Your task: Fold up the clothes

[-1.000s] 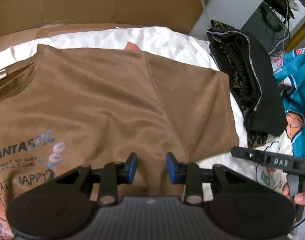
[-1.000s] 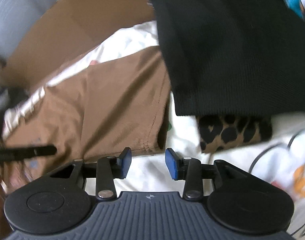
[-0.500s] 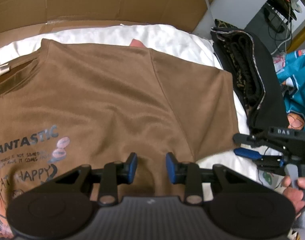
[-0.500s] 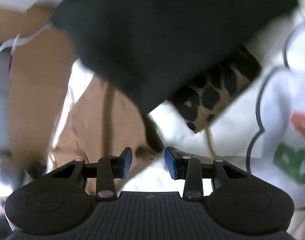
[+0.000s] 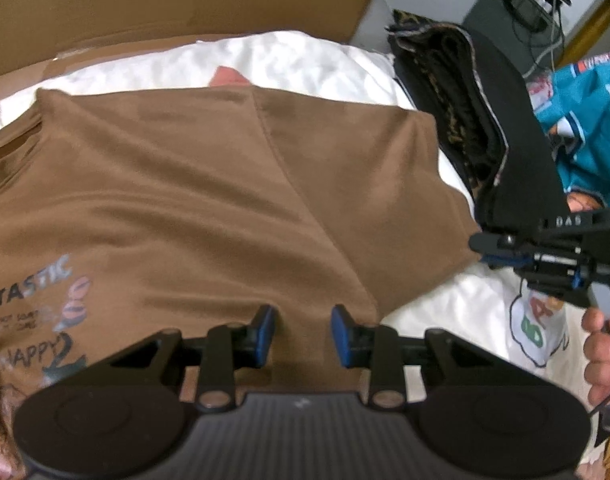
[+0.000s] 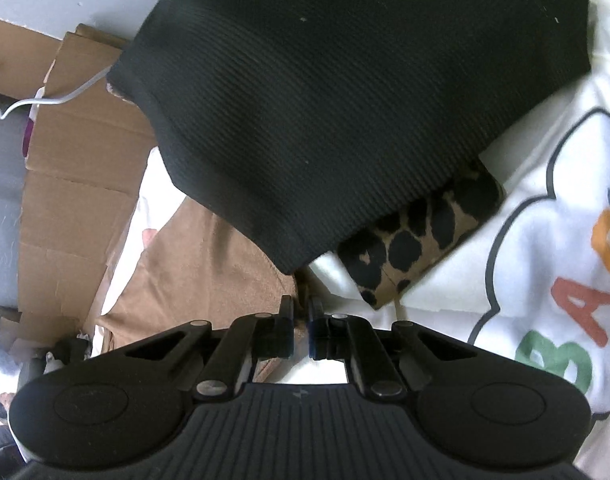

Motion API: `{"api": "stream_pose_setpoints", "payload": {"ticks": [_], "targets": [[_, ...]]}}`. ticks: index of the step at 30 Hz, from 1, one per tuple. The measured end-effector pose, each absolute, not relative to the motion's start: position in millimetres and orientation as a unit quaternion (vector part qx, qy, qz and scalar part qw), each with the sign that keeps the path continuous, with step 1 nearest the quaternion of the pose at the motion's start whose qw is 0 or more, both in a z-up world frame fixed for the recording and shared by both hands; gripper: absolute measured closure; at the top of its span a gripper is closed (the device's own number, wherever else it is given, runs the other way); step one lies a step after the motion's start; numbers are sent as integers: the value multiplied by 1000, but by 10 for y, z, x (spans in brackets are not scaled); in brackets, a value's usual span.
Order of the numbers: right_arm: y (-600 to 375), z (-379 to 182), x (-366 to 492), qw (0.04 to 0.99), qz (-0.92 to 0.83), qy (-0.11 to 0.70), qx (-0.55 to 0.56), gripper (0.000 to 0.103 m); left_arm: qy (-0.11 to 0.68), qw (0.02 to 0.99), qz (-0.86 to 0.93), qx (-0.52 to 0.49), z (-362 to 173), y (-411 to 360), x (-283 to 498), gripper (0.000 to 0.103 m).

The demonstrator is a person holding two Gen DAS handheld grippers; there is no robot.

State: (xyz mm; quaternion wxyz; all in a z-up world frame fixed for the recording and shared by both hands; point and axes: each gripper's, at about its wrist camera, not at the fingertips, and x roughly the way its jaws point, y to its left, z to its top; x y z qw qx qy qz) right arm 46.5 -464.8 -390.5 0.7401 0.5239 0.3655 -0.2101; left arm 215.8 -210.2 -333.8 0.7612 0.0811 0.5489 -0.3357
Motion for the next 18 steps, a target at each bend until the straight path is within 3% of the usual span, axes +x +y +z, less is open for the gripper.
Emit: {"api": "stream_pose_setpoints", "payload": {"ticks": [7, 18], "targets": [[-4632, -3998, 532, 731, -204, 391, 522, 96, 559, 754, -332, 93, -3522, -2193, 2149, 63], [-4411, -3382, 579, 807, -173, 383, 415, 93, 541, 780, -311, 47, -3135, -1667, 2287, 64]]}}
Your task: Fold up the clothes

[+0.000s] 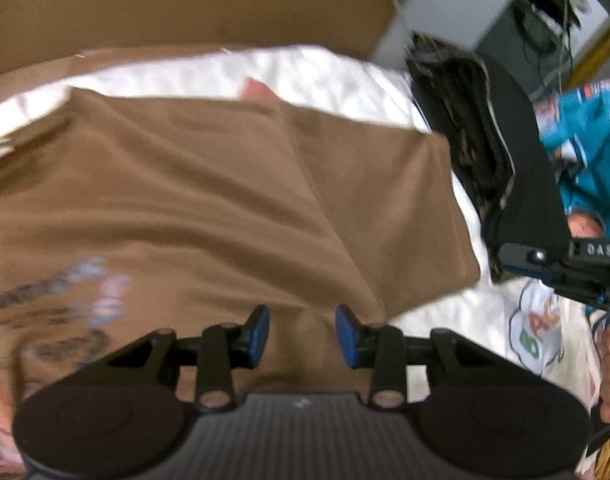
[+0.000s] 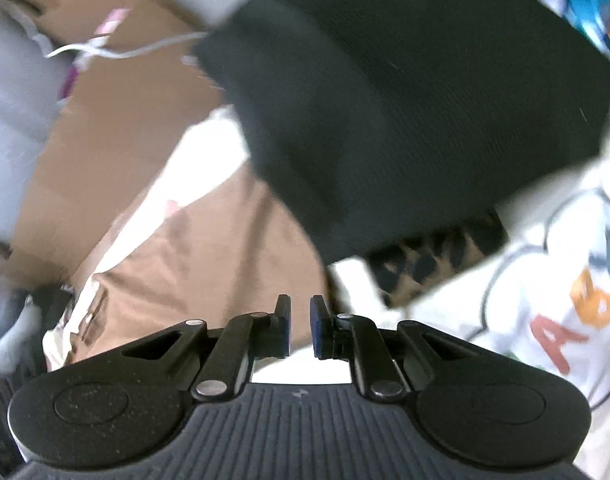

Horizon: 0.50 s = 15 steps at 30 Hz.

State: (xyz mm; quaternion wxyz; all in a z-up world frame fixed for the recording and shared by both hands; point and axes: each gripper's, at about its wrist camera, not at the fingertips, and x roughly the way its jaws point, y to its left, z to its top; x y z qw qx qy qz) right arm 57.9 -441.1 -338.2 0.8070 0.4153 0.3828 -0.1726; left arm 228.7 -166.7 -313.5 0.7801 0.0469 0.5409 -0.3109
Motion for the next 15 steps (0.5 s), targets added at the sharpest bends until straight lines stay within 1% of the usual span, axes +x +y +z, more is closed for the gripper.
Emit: {"api": "stream_pose_setpoints", "payload": {"ticks": [4, 8, 15], "targets": [[-4340, -3170, 669, 827, -147, 381, 388, 93, 518, 808, -278, 35, -2939, -1285, 2412, 64], [-4262, -3087, 697, 830, -132, 385, 382, 93, 504, 832, -232, 27, -2823, -820, 2542, 64], [-4034, -2996, 715, 837, -107, 395, 363, 93, 496, 858, -135, -18, -2704, 74, 2618, 64]]}}
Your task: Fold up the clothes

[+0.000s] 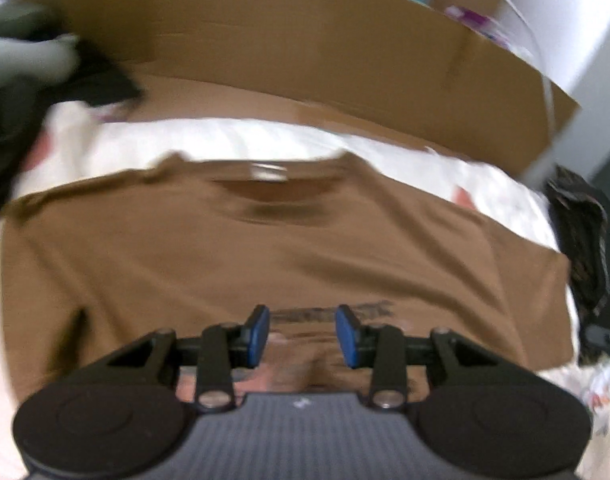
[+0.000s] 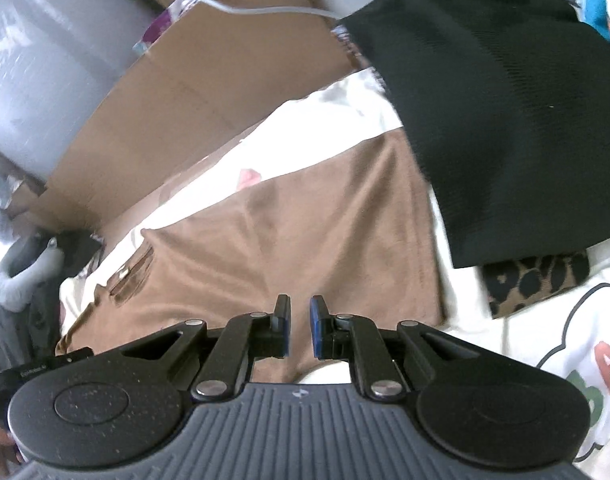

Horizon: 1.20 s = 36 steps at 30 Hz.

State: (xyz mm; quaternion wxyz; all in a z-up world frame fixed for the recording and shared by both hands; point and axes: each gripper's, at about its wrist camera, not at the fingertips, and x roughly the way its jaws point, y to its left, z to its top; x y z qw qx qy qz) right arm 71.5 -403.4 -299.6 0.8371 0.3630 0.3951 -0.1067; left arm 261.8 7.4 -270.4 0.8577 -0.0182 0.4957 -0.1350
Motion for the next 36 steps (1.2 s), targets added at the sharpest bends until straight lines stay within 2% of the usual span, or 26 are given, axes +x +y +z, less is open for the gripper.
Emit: {"api": "stream_pose_setpoints", "payload": {"ticks": [4, 6, 8, 16, 24, 30, 36], "targets": [[-3888, -2891, 741, 844, -88, 396, 349, 92, 483, 871, -83, -44, -2620, 598, 2567, 62], [-3811, -2840, 749, 848, -79, 397, 341, 88, 473, 878, -44, -57, -2597, 882, 2514, 62], [-3754, -2802, 746, 849, -72, 397, 342, 70, 466, 882, -3, -74, -2615, 1164, 2434, 62], [-3524, -2767, 826, 849, -33, 403, 341, 69, 467, 872, 68, -126, -2757, 1804, 2247, 62], [-3347, -2737, 896, 840, 22, 412, 352, 67, 473, 866, 70, -145, -2937, 1944, 2184, 62], [-3033, -2631, 936, 851, 71, 420, 307, 52, 480, 856, 71, -177, -3163, 1972, 2215, 62], [-2724, -2579, 944, 854, 114, 432, 268, 51, 477, 833, 67, -272, -3353, 2134, 2154, 62]]}}
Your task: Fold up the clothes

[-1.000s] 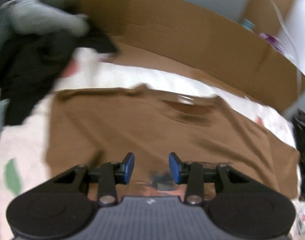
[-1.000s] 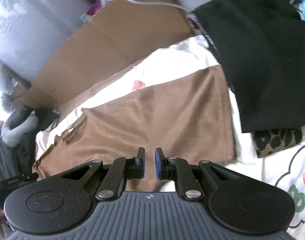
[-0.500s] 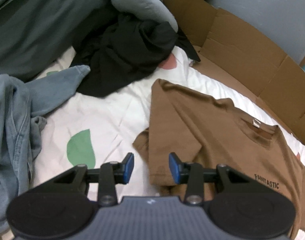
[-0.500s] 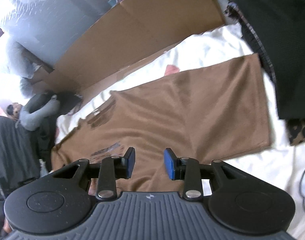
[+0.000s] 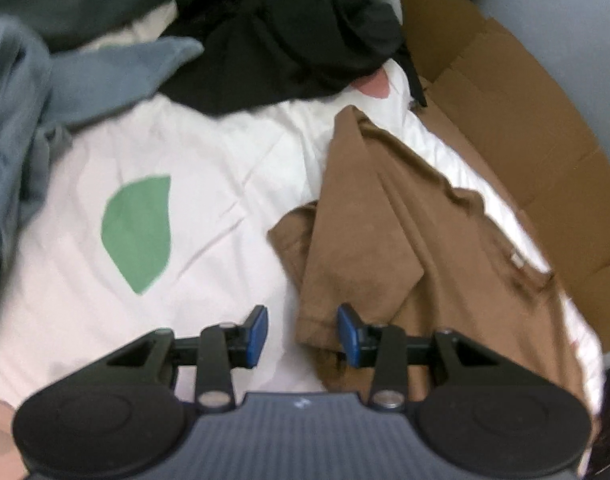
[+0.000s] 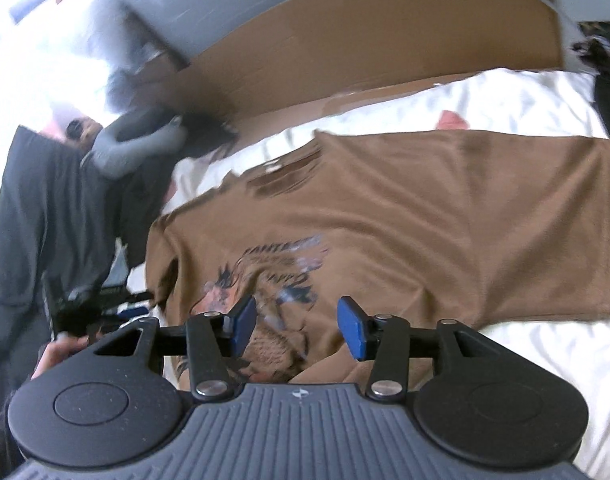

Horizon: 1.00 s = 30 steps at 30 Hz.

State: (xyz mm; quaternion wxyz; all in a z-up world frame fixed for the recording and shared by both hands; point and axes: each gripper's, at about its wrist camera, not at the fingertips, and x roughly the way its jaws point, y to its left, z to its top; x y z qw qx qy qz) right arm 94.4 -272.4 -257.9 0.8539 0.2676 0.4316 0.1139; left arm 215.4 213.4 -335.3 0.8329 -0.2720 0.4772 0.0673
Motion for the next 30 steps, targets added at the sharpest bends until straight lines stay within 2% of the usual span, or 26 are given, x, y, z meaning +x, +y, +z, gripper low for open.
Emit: {"api": "stream_pose_setpoints", "payload": {"ticks": [6, 10, 23, 24, 26, 30], "targets": [[-2656, -2625, 945, 847, 118, 443, 269, 51, 445, 818, 59, -360, -3403, 2225, 2034, 63], [-2675, -2669, 936, 844, 111, 448, 274, 51, 426, 810, 56, -398, -3420, 2280, 1977, 72], [-2630, -2718, 939, 842, 104, 455, 269, 51, 375, 820, 14, -433, -3362, 2295, 1864, 72], [-2629, -2719, 937, 842, 104, 456, 269, 51, 377, 821, 16, -429, -3378, 2276, 1871, 74], [-2628, -2723, 935, 842, 104, 457, 267, 51, 378, 822, 24, -426, -3406, 2266, 1873, 96], [-2644, -2728, 926, 842, 100, 458, 267, 51, 364, 830, 26, -422, -3317, 2350, 1890, 98]]}}
